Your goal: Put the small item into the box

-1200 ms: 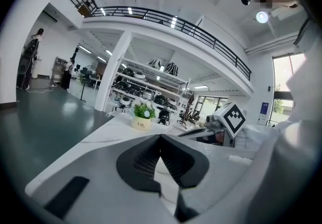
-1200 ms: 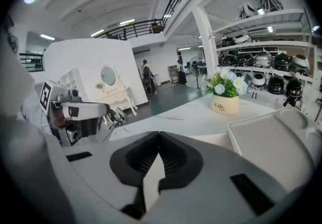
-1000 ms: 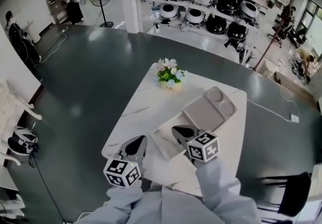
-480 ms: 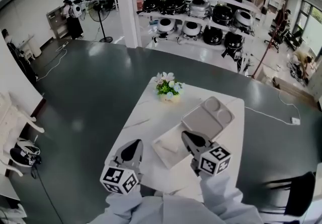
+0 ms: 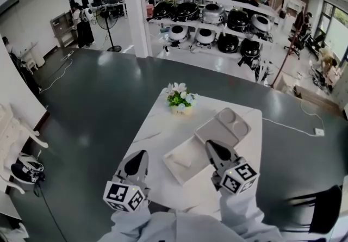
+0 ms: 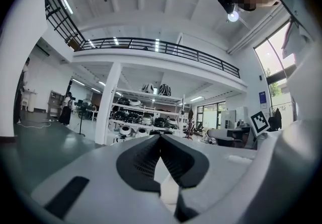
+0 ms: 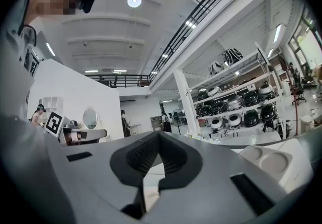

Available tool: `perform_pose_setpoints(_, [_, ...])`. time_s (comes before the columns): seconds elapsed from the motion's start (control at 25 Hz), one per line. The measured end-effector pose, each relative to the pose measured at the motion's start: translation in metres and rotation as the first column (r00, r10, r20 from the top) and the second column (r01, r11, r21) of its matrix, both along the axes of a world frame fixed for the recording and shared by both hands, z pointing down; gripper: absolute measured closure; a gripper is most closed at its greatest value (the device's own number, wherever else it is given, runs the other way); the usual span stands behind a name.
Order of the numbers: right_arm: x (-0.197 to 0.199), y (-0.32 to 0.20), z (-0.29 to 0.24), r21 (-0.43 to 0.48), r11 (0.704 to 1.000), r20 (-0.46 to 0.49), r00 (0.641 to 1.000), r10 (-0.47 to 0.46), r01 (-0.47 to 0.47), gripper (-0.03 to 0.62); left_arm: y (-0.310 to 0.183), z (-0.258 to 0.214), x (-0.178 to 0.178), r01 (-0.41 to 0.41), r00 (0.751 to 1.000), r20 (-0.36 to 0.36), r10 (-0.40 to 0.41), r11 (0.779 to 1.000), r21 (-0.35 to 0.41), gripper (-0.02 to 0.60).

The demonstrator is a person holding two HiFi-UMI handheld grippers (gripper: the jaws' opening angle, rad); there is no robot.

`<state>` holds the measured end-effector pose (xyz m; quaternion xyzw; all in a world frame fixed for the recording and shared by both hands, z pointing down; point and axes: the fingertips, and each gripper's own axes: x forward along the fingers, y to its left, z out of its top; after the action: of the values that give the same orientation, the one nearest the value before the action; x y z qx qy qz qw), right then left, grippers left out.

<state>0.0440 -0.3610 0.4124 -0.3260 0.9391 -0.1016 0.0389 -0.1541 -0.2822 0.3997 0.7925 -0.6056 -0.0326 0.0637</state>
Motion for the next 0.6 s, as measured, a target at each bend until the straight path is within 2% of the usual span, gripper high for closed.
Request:
perform_pose_setpoints(0.16, [0.011, -0.001, -0.009, 0.044, 0.998, -0.006, 0.999, 0.041, -0.040, 0.602, 0.001, -0.008, -0.006, 0.032, 0.999, 0.013, -0.032, 0.999, 0.033, 0.583])
perform_pose_setpoints(0.44, [0.028, -0.003, -0.011, 0.045, 0.996, 0.020, 0.997, 0.077, -0.077, 0.602, 0.003, -0.014, -0.012, 0.069, 0.997, 0.025, -0.070, 0.996, 0.058, 0.583])
perform_pose_setpoints(0.6, [0.029, -0.003, -0.012, 0.062, 0.994, -0.004, 0.996, 0.086, -0.086, 0.602, 0.004, -0.014, -0.016, 0.084, 0.996, 0.025, -0.086, 0.995, 0.060, 0.583])
